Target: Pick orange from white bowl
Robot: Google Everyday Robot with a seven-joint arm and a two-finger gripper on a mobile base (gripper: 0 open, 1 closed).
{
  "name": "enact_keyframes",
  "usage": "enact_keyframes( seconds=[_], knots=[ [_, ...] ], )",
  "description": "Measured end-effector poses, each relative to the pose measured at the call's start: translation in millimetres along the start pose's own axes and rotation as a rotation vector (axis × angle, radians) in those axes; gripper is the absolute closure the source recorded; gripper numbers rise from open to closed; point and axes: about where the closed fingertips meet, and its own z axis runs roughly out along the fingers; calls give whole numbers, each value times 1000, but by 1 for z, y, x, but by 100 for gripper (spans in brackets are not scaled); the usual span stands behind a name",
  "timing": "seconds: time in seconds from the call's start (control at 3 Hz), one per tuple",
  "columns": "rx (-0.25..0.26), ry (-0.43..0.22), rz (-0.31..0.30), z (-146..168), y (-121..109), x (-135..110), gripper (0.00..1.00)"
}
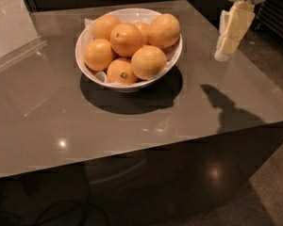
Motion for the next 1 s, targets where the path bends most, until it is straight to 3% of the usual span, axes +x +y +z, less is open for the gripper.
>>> enact_keyframes(
  seconds=[0.33,1.0],
  knots=[
    [21,-9,-3,3,-7,-3,0],
    [-18,-120,-118,38,-46,-24,0]
  ],
)
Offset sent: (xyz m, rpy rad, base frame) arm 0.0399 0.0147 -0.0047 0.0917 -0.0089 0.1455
